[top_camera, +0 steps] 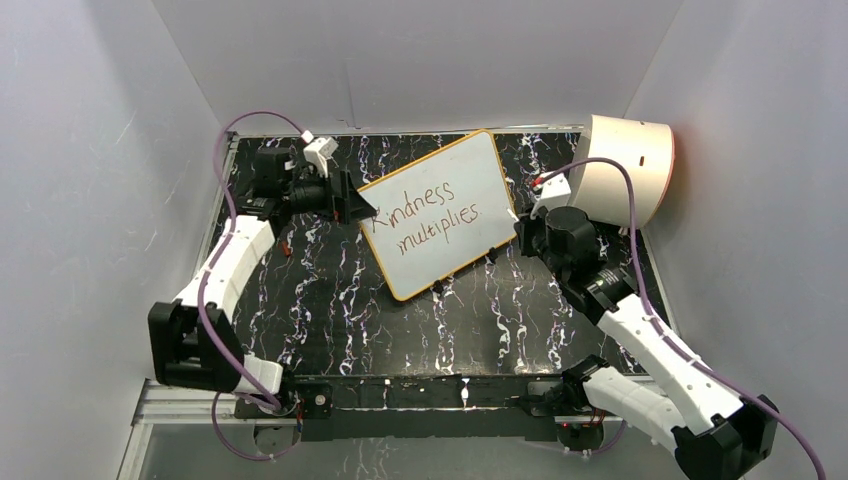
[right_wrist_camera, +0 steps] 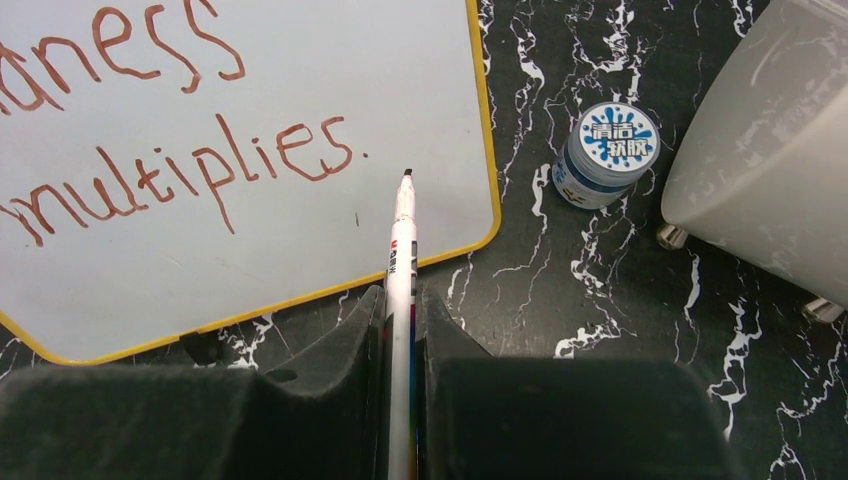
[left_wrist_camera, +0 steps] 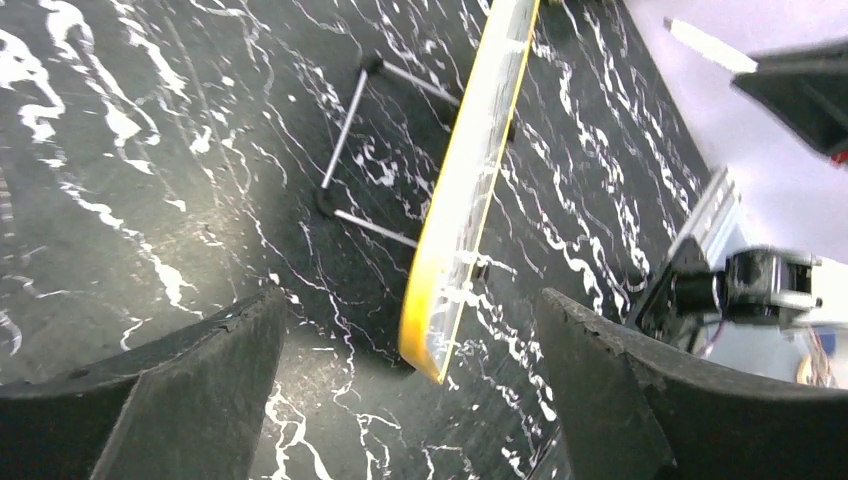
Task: Write a sentence on the whiteboard
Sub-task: Write a sentence on the whiteboard, then close the whiteboard marker at the center of the board.
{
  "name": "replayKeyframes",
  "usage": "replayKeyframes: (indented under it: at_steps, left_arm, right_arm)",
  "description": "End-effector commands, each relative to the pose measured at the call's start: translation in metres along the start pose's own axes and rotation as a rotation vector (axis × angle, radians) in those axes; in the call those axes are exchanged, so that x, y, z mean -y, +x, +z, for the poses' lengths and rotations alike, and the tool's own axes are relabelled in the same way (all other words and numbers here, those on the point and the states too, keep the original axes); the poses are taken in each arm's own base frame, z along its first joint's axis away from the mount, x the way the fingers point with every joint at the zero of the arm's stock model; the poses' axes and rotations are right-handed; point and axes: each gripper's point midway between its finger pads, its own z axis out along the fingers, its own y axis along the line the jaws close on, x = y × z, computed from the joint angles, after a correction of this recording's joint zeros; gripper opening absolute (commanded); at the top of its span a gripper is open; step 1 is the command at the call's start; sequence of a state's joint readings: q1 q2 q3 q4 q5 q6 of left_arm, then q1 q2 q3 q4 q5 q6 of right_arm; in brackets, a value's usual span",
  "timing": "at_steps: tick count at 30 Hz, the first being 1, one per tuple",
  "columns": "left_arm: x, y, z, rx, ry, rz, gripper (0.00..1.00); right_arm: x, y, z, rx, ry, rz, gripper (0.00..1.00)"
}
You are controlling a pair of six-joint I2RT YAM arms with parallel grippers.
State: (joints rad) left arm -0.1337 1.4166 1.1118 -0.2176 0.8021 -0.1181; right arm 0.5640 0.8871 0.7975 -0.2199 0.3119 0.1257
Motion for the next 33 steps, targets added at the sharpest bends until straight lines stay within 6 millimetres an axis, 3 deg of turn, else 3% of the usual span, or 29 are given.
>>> replayKeyframes:
  at_steps: [1,4,8,10,17,25,33]
  left_arm:
    - [0.015,-0.047,-0.043,0.137,-0.175,0.038,0.92]
    - [0.004,-0.051,-0.061,0.185,-0.32,-0.013,0.92]
    - [-0.02,-0.039,-0.088,0.212,-0.538,-0.086,0.92]
    - [-0.032,-0.028,-0.099,0.216,-0.629,-0.129,0.9]
    - [-0.104,0.024,-0.141,0.228,-0.907,-0.432,0.83]
    - [-0.158,0.068,-0.134,0.092,-1.042,-0.544,0.75]
    - [-0.196,0.088,-0.117,-0.024,-1.099,-0.604,0.56]
  right_arm:
    - [0.009,-0.026,-0.019,0.065,0.027,0.005,0.0]
    - [0.014,-0.026,-0.028,0.07,0.042,0.004,0.0]
    - [0.019,-0.029,-0.042,0.098,0.053,0.016,0.0]
    - [0.022,-0.028,-0.046,0.109,0.061,0.02,0.0]
    - [0.023,-0.027,-0.052,0.133,0.056,0.034,0.0]
    - [0.02,-0.032,-0.058,0.156,0.029,0.035,0.0]
    - [0.022,-0.031,-0.06,0.158,0.036,0.037,0.0]
